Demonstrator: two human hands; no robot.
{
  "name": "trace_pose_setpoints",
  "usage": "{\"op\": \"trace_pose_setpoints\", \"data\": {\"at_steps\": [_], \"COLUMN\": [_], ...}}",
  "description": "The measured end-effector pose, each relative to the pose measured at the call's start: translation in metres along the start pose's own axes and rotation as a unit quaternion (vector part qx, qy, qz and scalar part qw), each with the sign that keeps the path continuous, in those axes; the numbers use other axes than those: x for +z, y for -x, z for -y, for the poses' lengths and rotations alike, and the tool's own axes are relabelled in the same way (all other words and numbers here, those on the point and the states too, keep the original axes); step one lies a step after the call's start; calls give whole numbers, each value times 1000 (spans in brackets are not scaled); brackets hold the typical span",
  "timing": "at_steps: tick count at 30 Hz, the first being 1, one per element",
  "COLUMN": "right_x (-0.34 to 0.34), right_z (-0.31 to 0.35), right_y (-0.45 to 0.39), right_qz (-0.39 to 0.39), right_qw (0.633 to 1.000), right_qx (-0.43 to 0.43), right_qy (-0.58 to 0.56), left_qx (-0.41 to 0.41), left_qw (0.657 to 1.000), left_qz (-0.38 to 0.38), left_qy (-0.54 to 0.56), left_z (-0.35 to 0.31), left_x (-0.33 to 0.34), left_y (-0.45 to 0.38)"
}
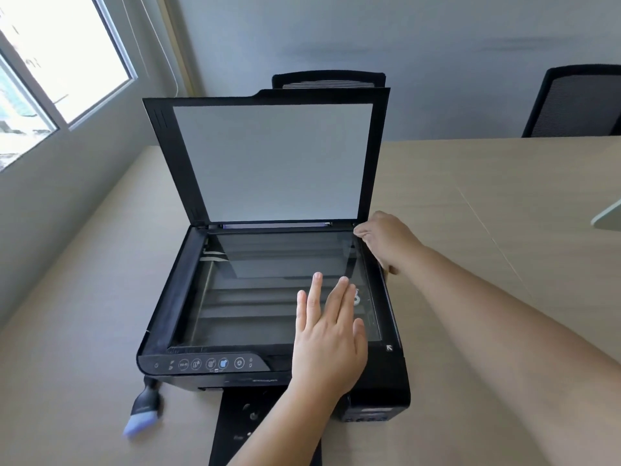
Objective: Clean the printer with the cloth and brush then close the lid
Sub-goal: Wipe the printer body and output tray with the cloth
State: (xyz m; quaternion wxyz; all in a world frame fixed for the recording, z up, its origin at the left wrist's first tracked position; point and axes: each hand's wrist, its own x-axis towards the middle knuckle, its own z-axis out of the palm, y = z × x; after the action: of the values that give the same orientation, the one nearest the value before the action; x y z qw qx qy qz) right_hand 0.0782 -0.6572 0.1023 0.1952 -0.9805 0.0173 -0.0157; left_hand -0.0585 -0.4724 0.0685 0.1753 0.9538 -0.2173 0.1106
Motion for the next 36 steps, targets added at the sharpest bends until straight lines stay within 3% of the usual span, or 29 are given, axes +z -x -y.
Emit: {"op": "trace_pose_setpoints", "data": {"at_steps": [4,9,20,26,33,36], "right_x": [-1,9,14,11,3,3], "right_z": [12,20,7,16,14,12], "right_y": [-9,38,-9,78,186,204], "right_qz": [-23,-49,-47,-34,58,60], "right_qw": [999,995,991,995,990,992], "right_qx": [-1,33,120,86,66,50], "right_qy": [45,75,-38,-19,-111,-100], "left_qx": [-7,2,-8,-2,-5,-4], "left_qw": [1000,1000,1000,1000,1000,1000], "left_qz": [2,5,0,2,7,8], "left_qy": [4,-1,-1,-3,-10,-15], "left_z": [0,0,0,0,1,1], "left_x": [-1,-2,1,0,-1,-2], "left_y": [1,1,1,2,2,3]}}
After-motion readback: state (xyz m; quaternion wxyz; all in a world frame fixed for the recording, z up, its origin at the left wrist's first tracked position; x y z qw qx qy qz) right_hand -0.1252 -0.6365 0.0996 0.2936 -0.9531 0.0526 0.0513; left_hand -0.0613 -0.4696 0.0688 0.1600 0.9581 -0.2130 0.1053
